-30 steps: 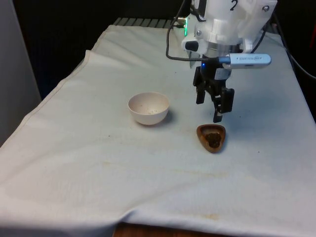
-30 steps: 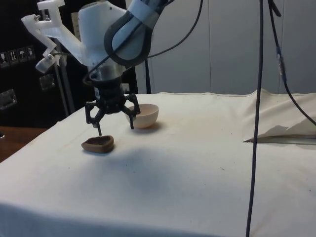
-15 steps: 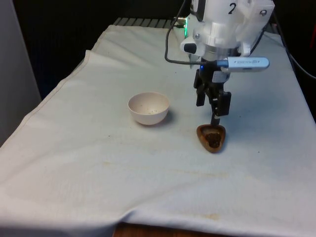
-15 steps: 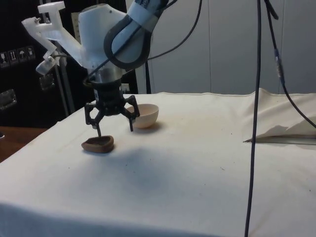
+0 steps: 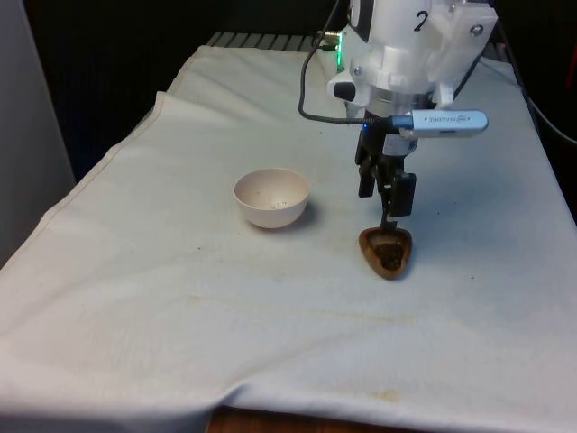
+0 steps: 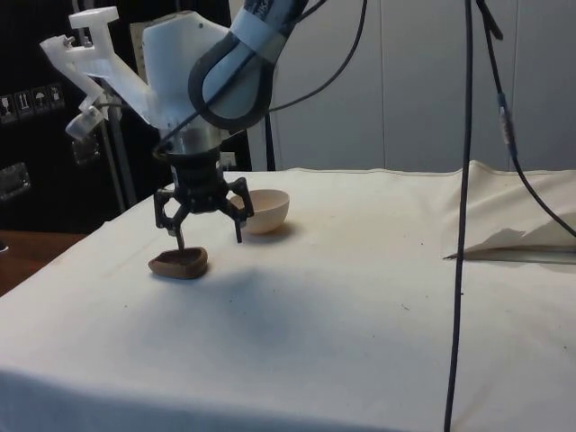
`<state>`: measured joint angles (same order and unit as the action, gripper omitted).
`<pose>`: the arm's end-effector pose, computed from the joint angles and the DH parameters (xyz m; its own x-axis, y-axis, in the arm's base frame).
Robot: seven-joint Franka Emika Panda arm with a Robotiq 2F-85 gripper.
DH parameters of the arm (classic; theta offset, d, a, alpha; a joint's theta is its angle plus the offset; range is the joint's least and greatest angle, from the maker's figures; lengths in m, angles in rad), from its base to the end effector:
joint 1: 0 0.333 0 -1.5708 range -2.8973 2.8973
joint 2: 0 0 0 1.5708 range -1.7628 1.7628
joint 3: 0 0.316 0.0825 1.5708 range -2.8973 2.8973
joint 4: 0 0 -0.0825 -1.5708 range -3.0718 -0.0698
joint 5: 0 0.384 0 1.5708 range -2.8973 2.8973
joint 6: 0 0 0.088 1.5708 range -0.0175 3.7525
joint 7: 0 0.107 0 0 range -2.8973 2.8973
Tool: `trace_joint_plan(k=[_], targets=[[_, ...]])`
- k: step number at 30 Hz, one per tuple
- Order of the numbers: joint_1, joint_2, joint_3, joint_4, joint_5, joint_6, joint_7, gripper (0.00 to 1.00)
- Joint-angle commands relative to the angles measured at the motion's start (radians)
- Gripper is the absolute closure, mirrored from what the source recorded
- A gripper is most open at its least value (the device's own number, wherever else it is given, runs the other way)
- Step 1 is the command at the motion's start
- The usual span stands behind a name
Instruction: Pour the coffee beans from the cup into the bowl.
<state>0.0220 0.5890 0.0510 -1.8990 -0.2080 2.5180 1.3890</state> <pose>0.6325 0.0467 0.1913 0.3989 -0.9115 0.1007 -0.9158 -0.4015 -0.0066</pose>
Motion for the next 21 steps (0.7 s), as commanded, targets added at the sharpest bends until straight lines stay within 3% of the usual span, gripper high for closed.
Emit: trace_joint_plan(k=[1, 9, 10, 11, 19, 20, 21], targets=[[0.010, 0.006, -0.013, 0.003, -0.010, 0.016, 0.026, 0.00], [0.008, 0.027, -0.019, 0.013, -0.004, 0.006, 0.064, 0.00], [0.000, 0.022, -0.010, 0.009, 0.000, 0.000, 0.042, 0.00], [0.008, 0.029, -0.019, 0.014, -0.004, 0.006, 0.069, 0.00], [0.008, 0.042, -0.023, 0.021, -0.005, 0.009, 0.116, 0.00], [0.000, 0.038, -0.013, 0.017, 0.000, 0.000, 0.096, 0.00], [0.009, 0.042, -0.024, 0.022, -0.005, 0.009, 0.122, 0.00]])
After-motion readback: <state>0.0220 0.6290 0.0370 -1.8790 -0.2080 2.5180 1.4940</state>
